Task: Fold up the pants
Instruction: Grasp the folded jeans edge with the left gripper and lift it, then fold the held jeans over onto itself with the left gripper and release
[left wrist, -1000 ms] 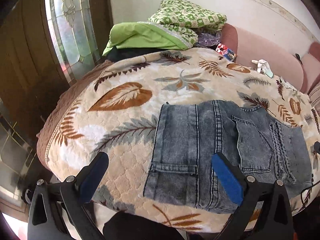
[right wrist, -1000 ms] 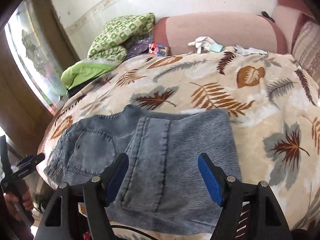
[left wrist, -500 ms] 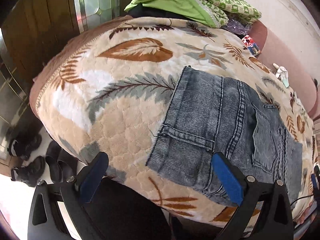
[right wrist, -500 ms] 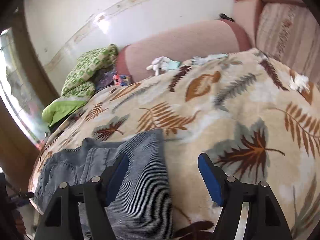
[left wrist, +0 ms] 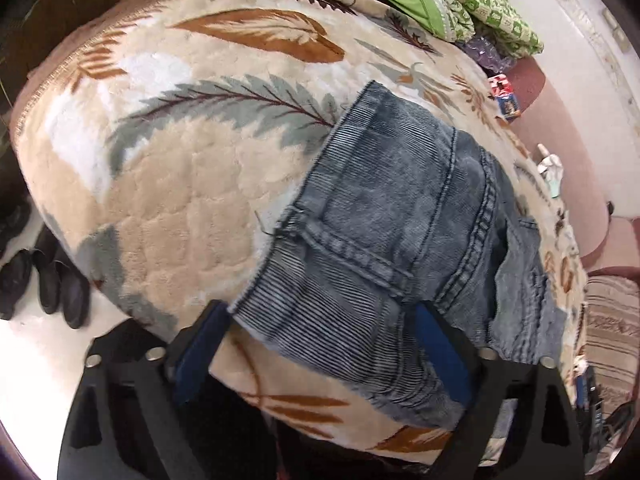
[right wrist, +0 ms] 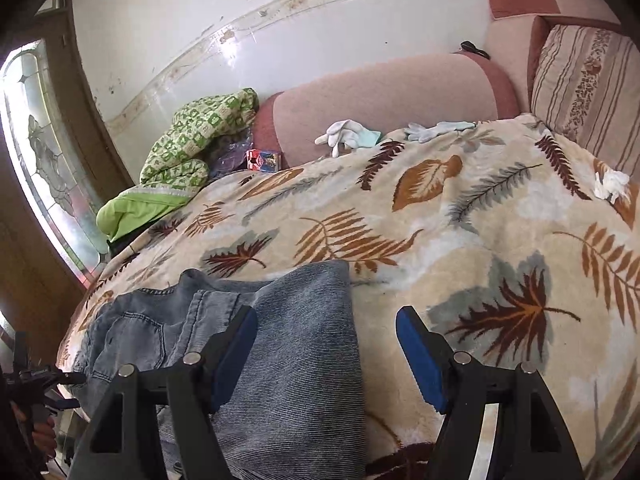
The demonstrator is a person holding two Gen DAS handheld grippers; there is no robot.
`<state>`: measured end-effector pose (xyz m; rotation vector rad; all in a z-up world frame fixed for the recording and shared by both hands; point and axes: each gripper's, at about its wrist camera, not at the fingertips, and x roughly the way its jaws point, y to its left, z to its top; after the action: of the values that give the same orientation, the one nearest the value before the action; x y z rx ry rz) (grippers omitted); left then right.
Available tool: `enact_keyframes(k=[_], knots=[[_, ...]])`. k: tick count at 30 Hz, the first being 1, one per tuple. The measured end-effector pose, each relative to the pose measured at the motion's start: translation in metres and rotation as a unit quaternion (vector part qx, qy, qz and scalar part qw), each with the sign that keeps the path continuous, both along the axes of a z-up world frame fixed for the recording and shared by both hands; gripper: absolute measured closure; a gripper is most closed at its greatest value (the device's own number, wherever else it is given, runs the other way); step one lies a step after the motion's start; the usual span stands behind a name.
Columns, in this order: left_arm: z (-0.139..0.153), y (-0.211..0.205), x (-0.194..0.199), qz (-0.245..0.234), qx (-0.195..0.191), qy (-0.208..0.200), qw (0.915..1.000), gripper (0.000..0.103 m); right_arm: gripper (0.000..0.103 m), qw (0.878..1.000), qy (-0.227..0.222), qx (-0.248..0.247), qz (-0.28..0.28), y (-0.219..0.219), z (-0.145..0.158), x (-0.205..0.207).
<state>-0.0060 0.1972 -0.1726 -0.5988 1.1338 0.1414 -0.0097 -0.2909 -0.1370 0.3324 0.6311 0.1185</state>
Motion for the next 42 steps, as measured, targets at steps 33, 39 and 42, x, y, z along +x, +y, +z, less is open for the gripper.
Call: enact_keyframes(k=[33,39,42], knots=[[0.156,-0.198,-0.007,-0.287,0.126,-0.231,0.9212,0.085,0.028,0.969,-0.028,0.184,-0.162,-0.109,0.008,-0.031],[0.124,-0.309,-0.007,-0.418,0.124,-0.219,0.8729,0.082,0.028,0.942,-0.028,0.240,-0.233,-0.155,-0.002,-0.048],[0.081,-0.348,0.004,-0.461,0.123,-0.156,0.8650,0.074,0.028,0.939,-0.022,0.247,-0.237,-0.162,-0.005,-0.048]])
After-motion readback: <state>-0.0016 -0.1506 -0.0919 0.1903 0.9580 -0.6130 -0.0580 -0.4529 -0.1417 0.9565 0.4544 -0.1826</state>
